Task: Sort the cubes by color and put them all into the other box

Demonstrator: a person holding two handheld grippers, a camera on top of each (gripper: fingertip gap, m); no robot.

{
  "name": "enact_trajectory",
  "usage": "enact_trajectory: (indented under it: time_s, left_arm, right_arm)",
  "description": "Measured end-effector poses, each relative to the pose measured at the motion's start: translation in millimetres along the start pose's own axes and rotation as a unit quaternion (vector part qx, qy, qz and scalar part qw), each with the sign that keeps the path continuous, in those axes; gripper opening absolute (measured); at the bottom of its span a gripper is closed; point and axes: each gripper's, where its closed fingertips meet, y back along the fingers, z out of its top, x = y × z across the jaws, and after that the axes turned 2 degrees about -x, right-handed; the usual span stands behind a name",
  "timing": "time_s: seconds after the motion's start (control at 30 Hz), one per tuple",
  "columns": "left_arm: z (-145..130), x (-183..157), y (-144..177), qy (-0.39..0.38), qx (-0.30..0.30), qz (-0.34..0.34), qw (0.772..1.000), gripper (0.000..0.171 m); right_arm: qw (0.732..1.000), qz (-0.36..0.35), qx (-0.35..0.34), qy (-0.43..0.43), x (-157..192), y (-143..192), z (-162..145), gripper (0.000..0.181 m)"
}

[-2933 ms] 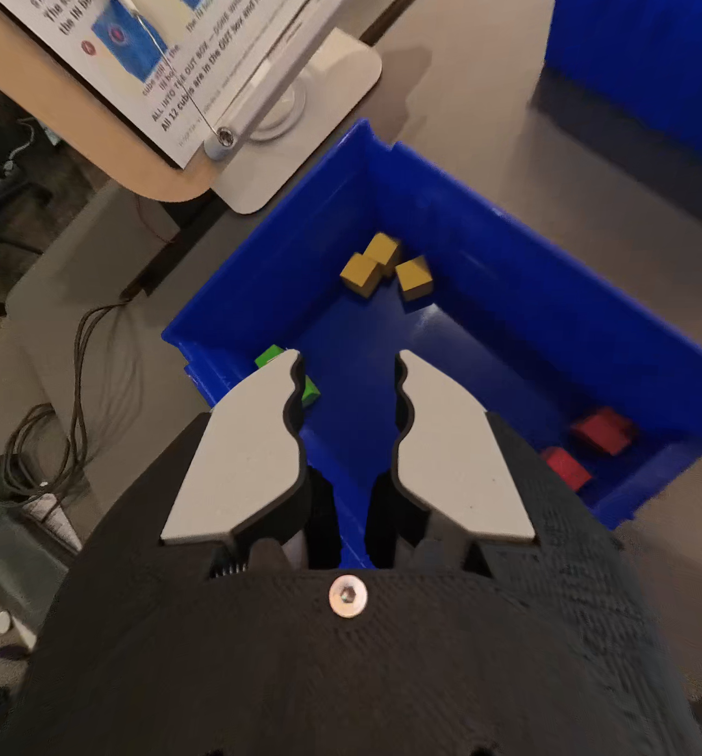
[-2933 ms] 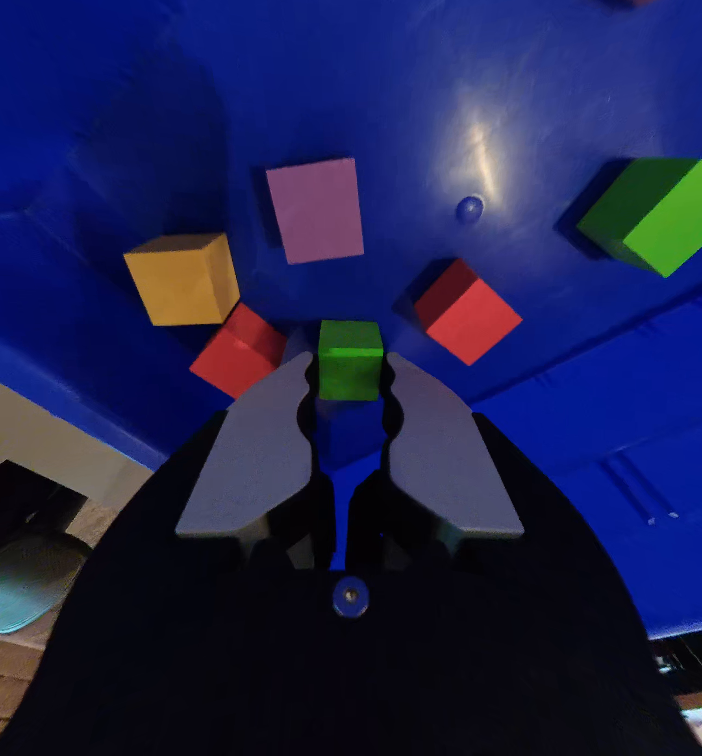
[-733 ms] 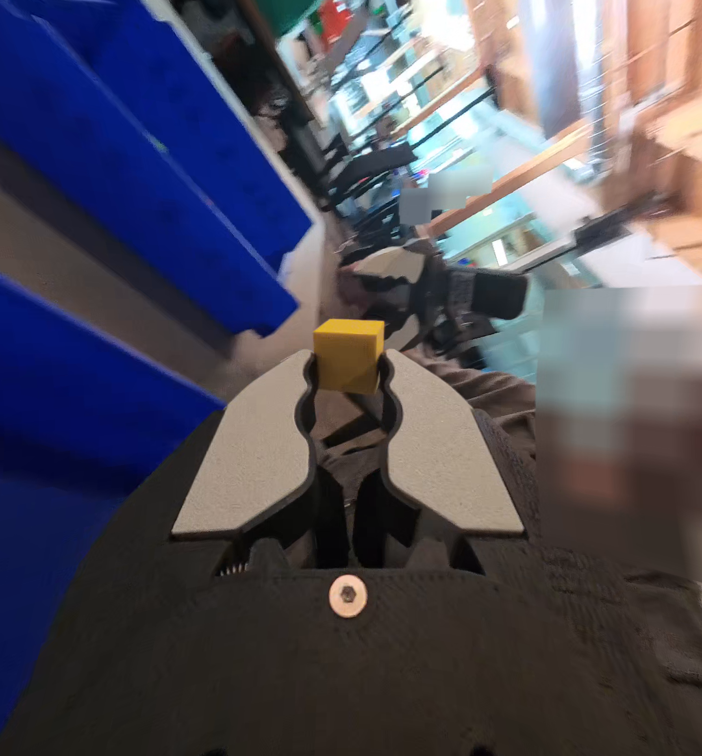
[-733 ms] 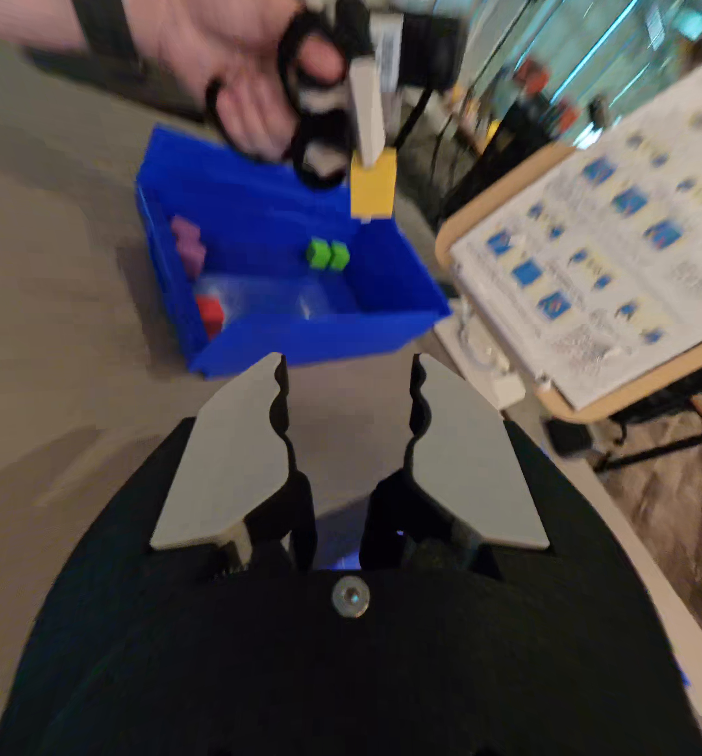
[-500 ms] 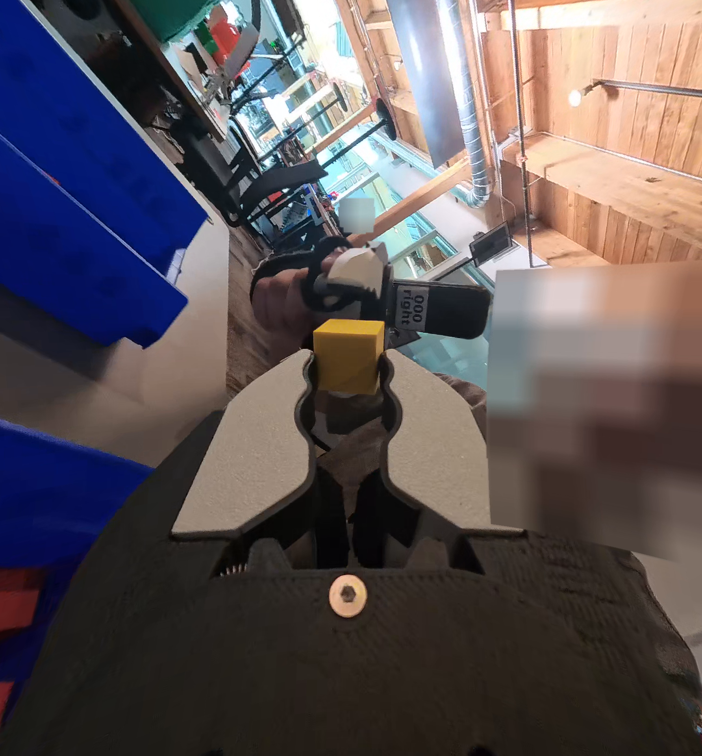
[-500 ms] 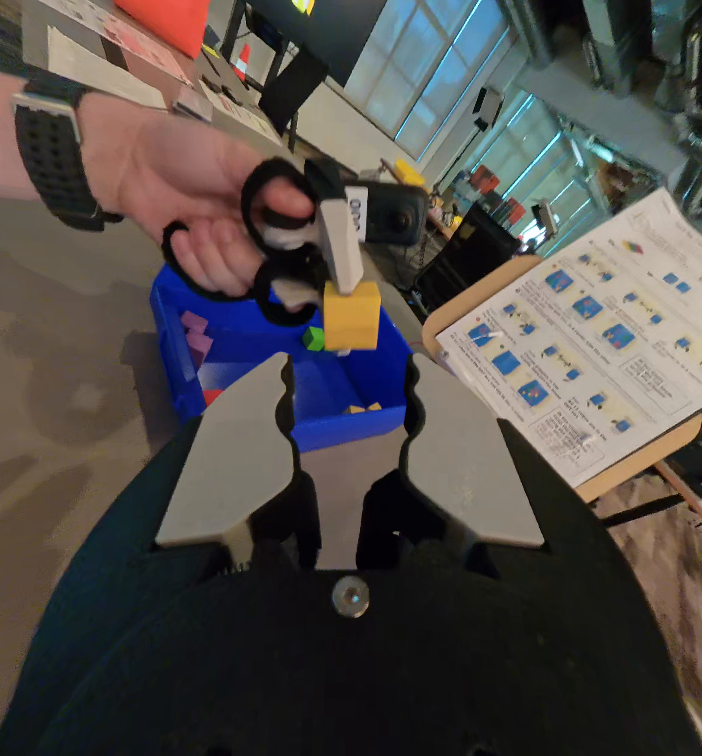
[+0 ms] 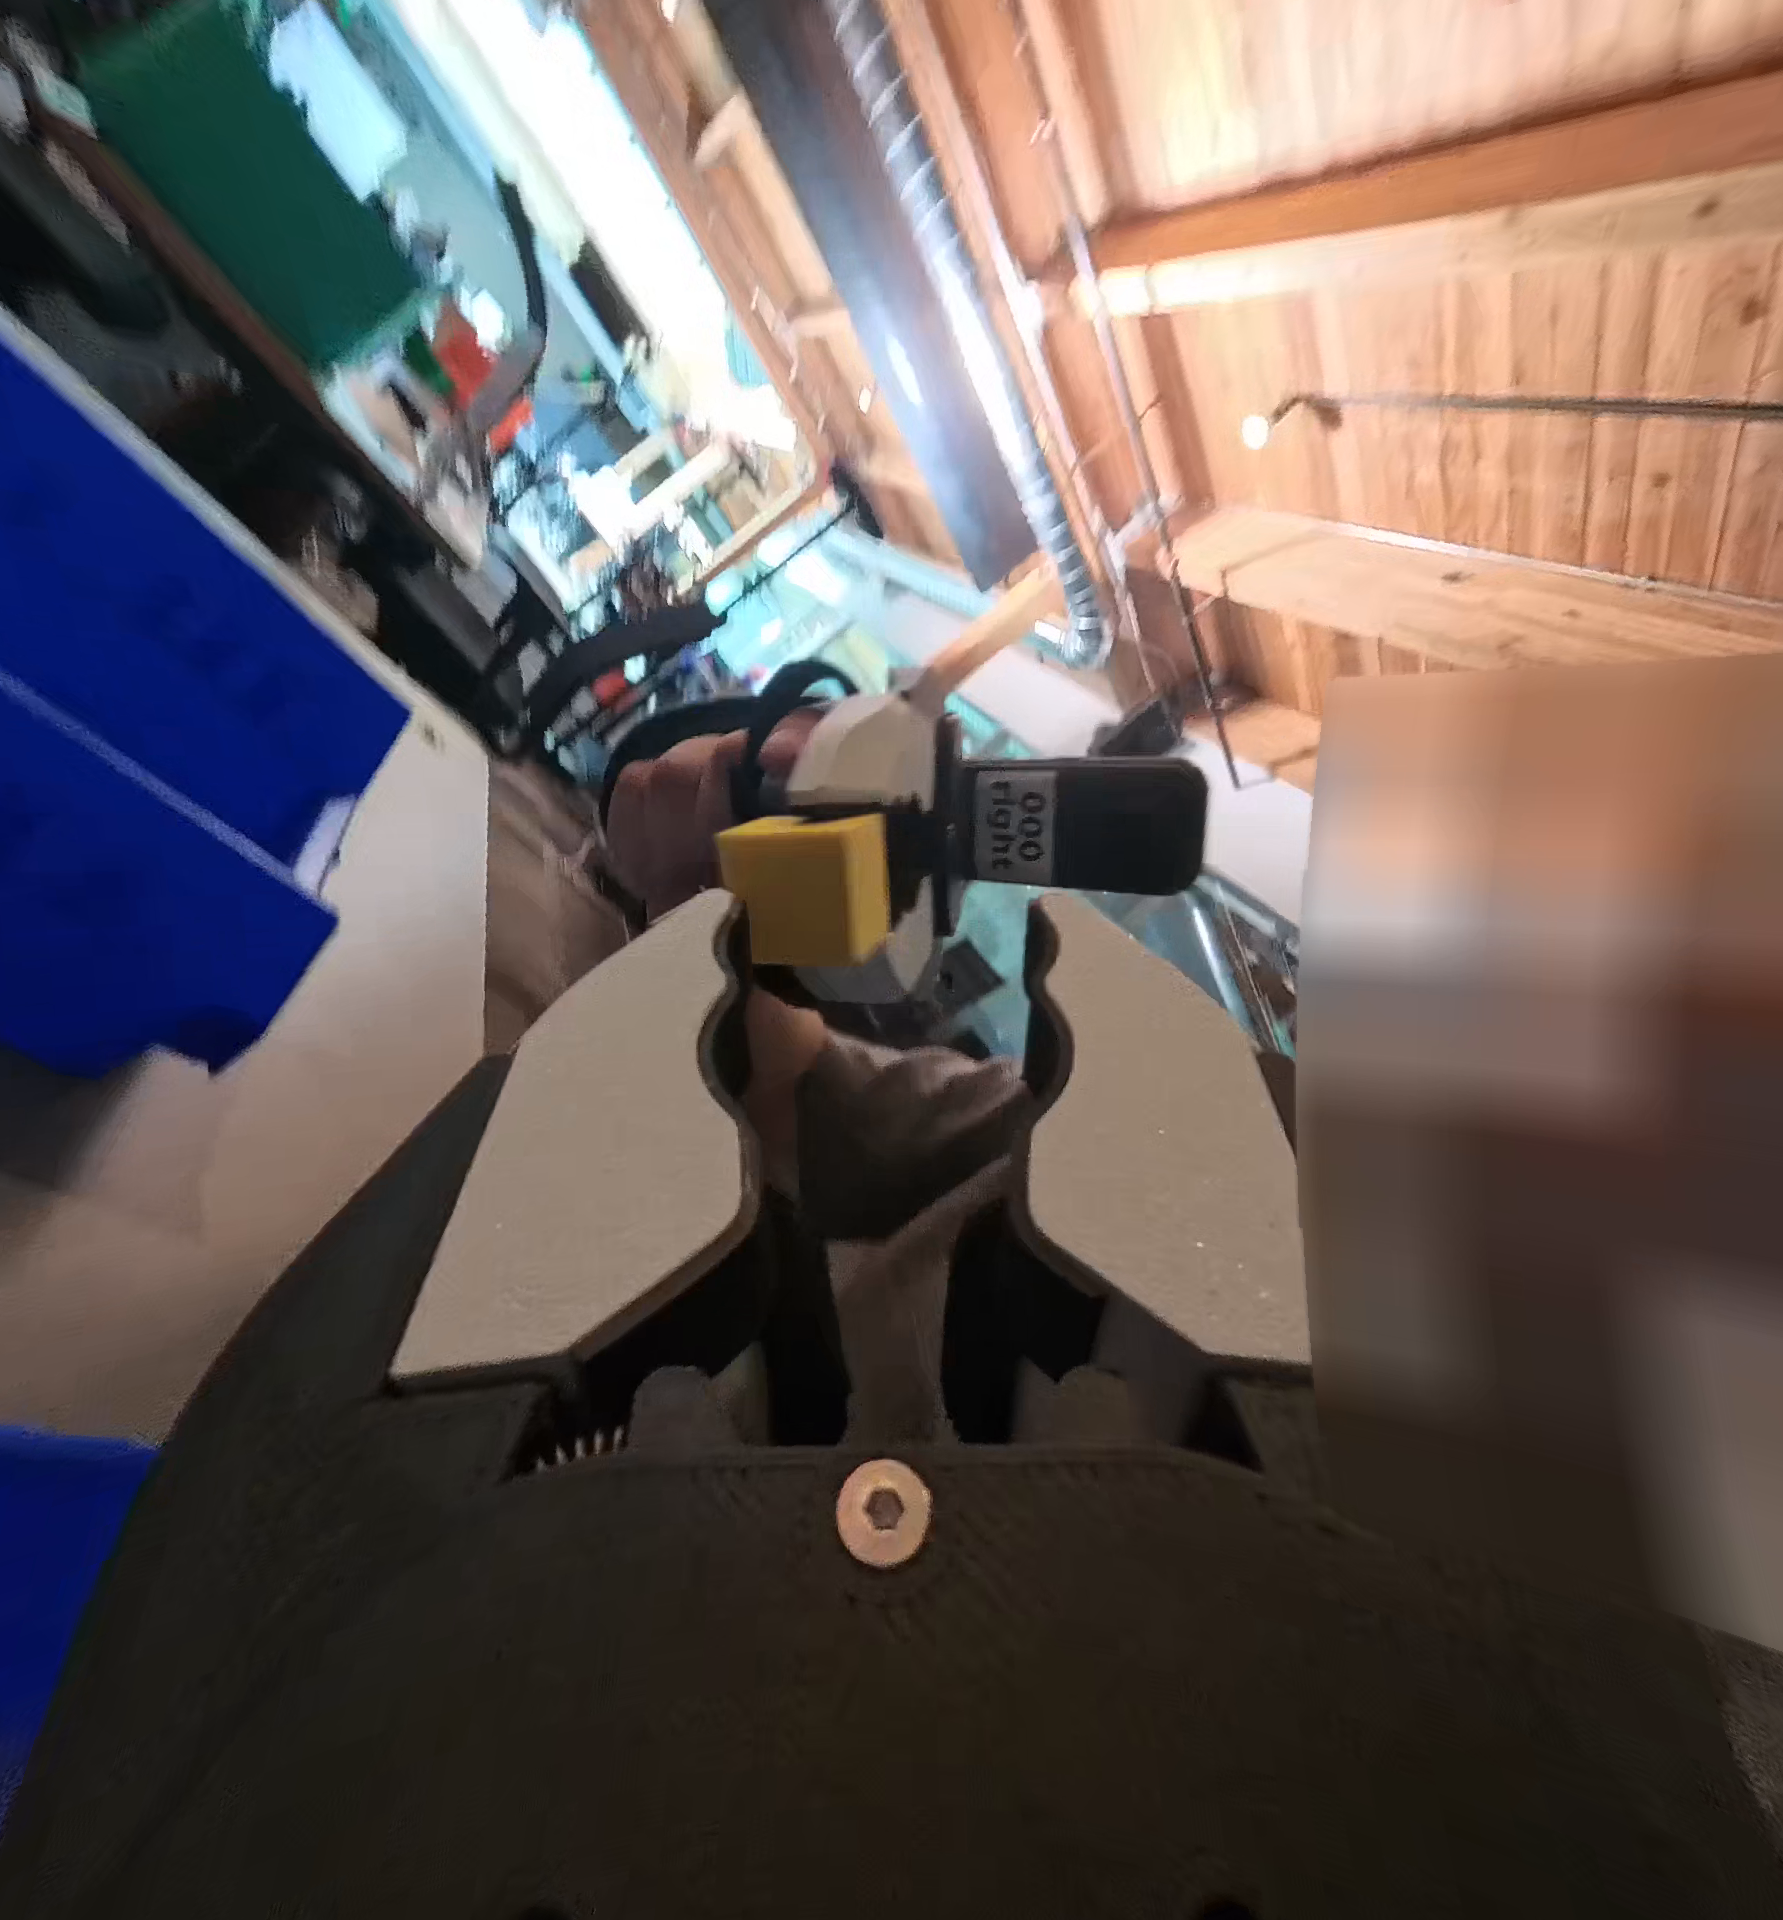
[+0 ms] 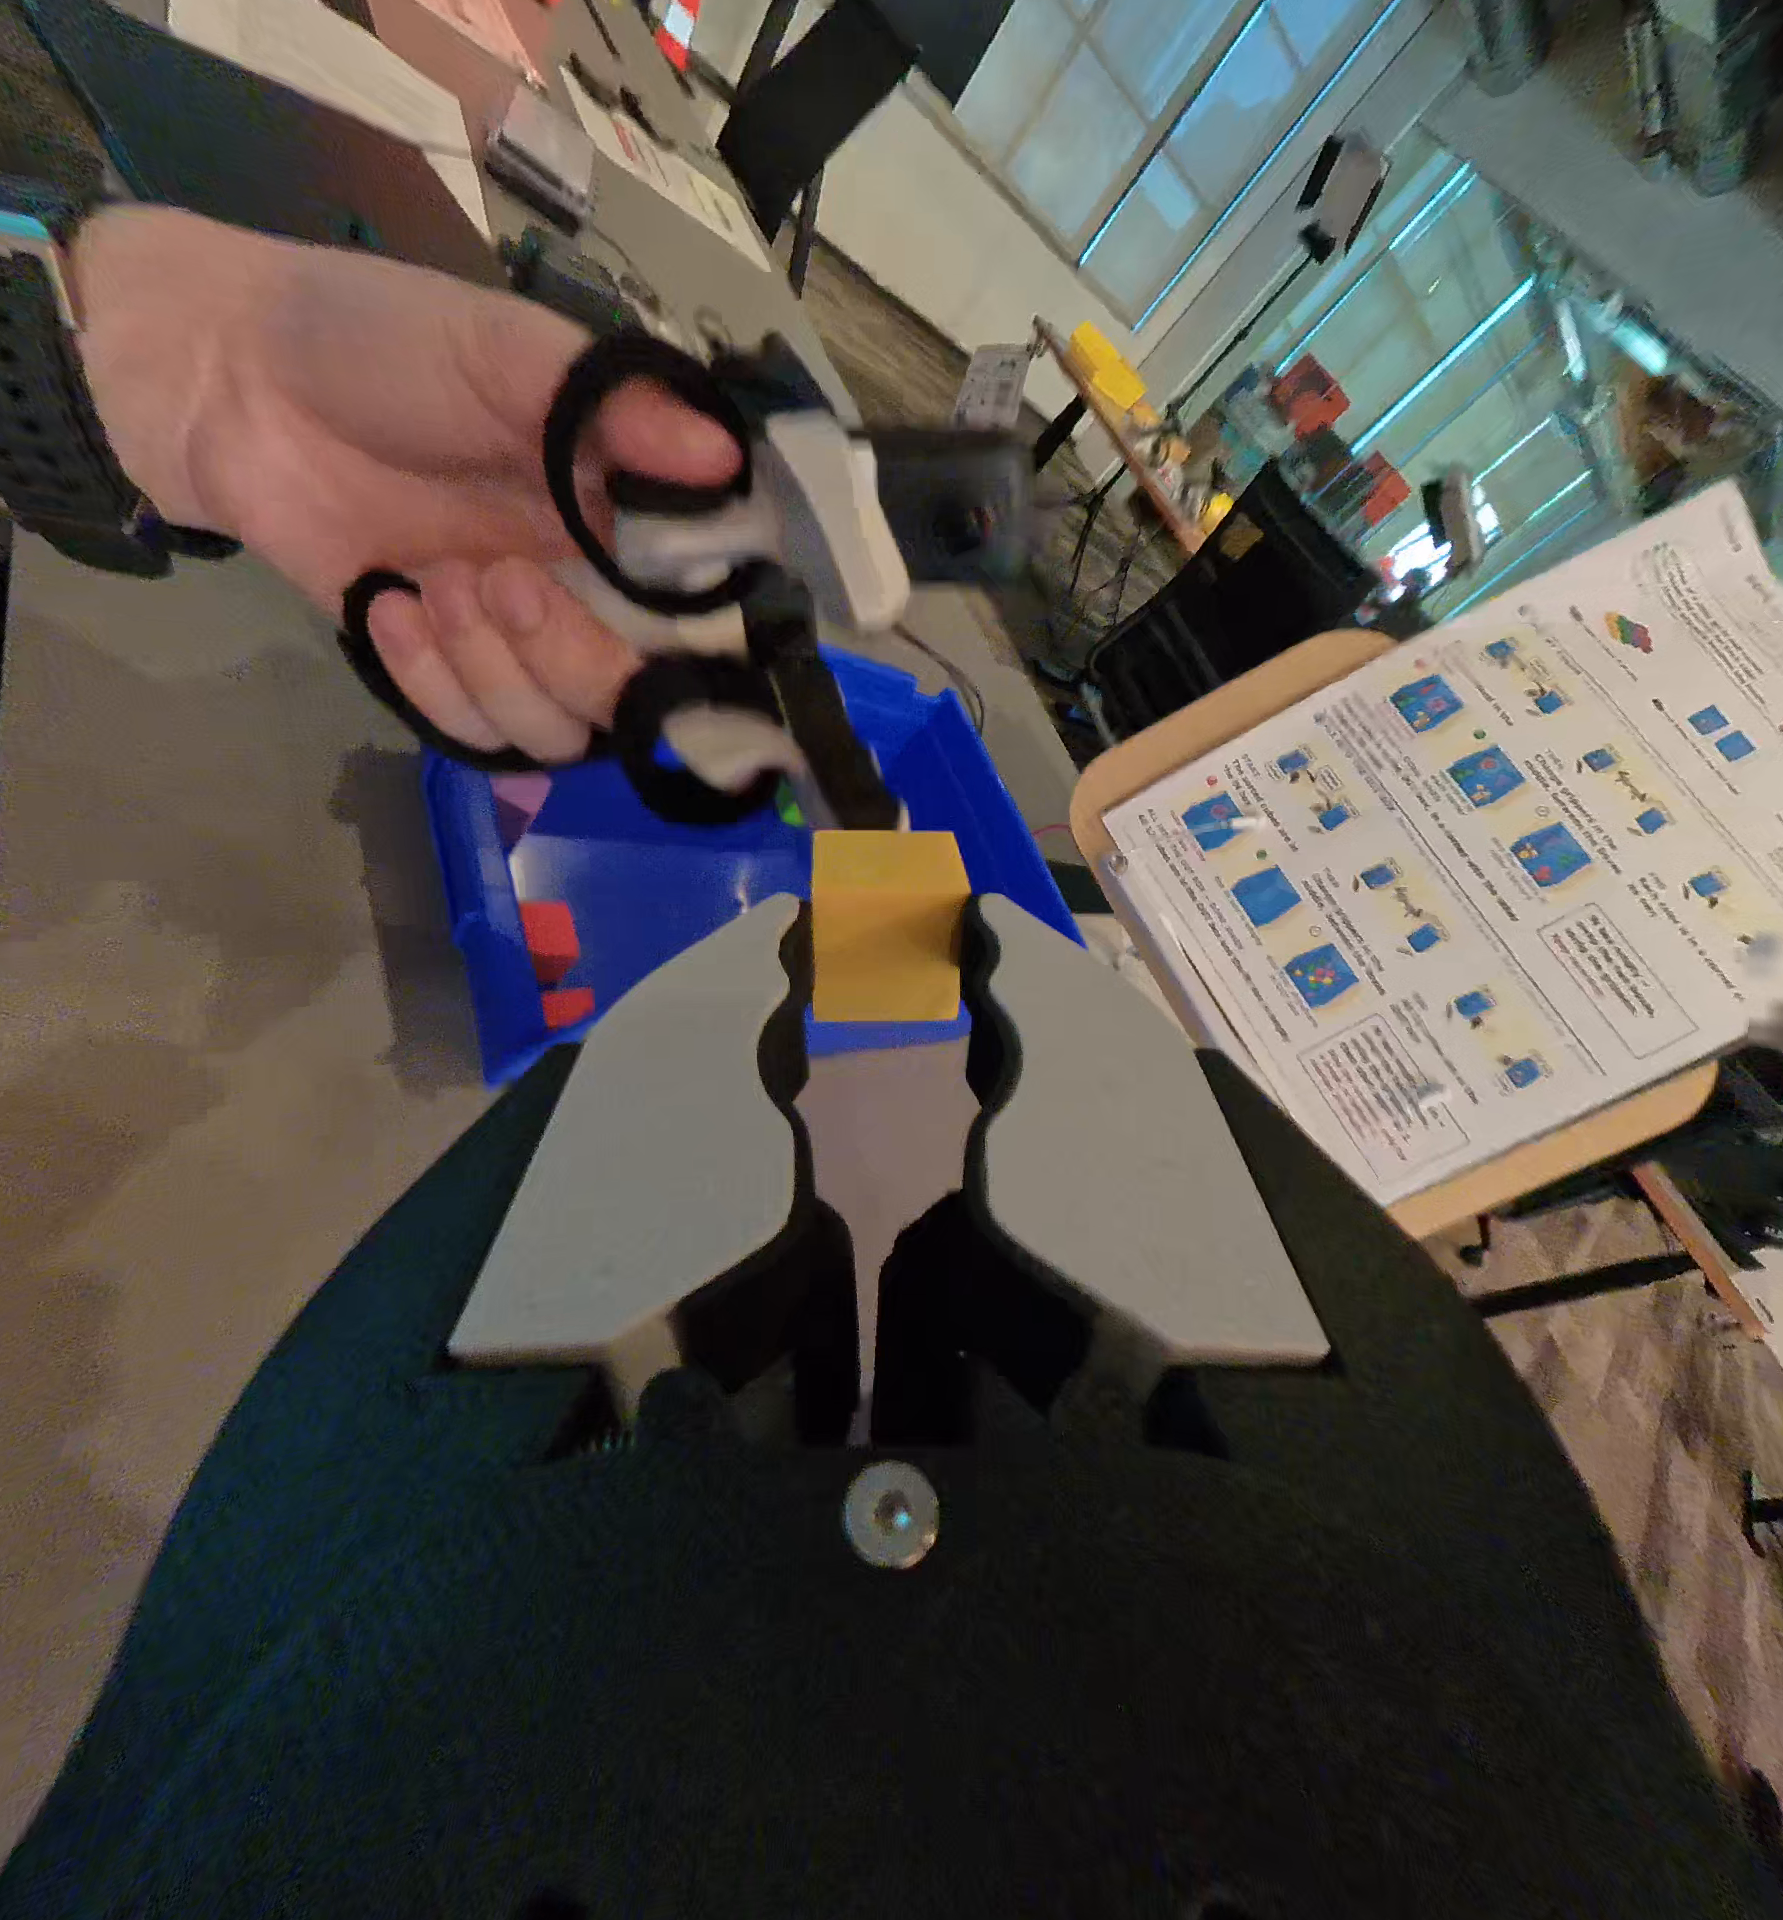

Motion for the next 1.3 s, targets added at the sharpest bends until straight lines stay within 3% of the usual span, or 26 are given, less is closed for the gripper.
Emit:
enact_trajectory:
  time_s: [0.13,0.27,0.37,0.47,0.57,0.7,0.8,0.87,0.93,1.03,1.07,1.2,1.3]
  left_arm:
    - [23.4,-11.2,21.3,-0.089,-0.06,0.059,0.992,0.038]
    - [23.5,-11.9,45.2,-0.161,-0.067,0.153,0.973,0.026]
    - [17.6,-6.9,59.9,-0.196,-0.057,0.223,0.953,0.022]
    - [19.5,-8.7,65.9,-0.213,-0.056,0.251,0.943,0.021]
    - [19.0,-9.3,66.5,-0.214,-0.045,0.254,0.942,0.021]
    - [18.4,-8.4,71.6,-0.21,-0.039,0.261,0.941,0.02]
    - [20.2,0.8,83.1,-0.216,-0.032,0.3,0.929,0.02]
    - [24.1,13.5,97.9,-0.226,-0.026,0.355,0.907,0.02]
    - [25.6,30.9,117.0,-0.24,-0.003,0.43,0.87,0.021]
    - [12.7,60.9,137.5,-0.268,0.099,0.516,0.807,0.036]
    - [5.6,71.4,141.8,-0.273,0.144,0.533,0.788,0.043]
    - [-25.9,108.2,146.4,-0.283,0.325,0.53,0.73,0.053]
    - [-34.3,130.9,158.1,-0.277,0.429,0.518,0.686,0.053]
  right_arm:
    - [0.996,0.006,0.086,-0.023,-44.9,31.1,-26.6,0.027]
    - [0.965,0.058,0.241,-0.089,-66.1,56.6,-92.8,0.027]
    - [0.915,0.105,0.371,-0.12,-60.6,77.2,-157.0,0.027]
    - [0.862,0.154,0.455,-0.164,-43.6,93.0,-205.7,0.027]
    - [0.822,0.179,0.51,-0.179,-29.8,104.5,-237.5,0.027]
    - [0.75,0.203,0.601,-0.19,-12.8,135.8,-274.3,0.027]
    - [0.721,0.207,0.631,-0.198,-4.5,144.9,-294.6,0.027]
    - [0.717,0.211,0.632,-0.204,0.6,143.5,-302.8,0.027]
    - [0.711,0.212,0.637,-0.21,4.3,144.1,-309.1,0.027]
    - [0.701,0.212,0.647,-0.212,8.3,146.4,-316.7,0.029]
    - [0.703,0.204,0.648,-0.21,7.2,146.0,-319.1,0.039]
    - [0.714,0.184,0.643,-0.208,-1.3,148.4,-316.6,0.045]
    - [0.741,0.152,0.626,-0.191,-15.6,148.9,-305.3,0.044]
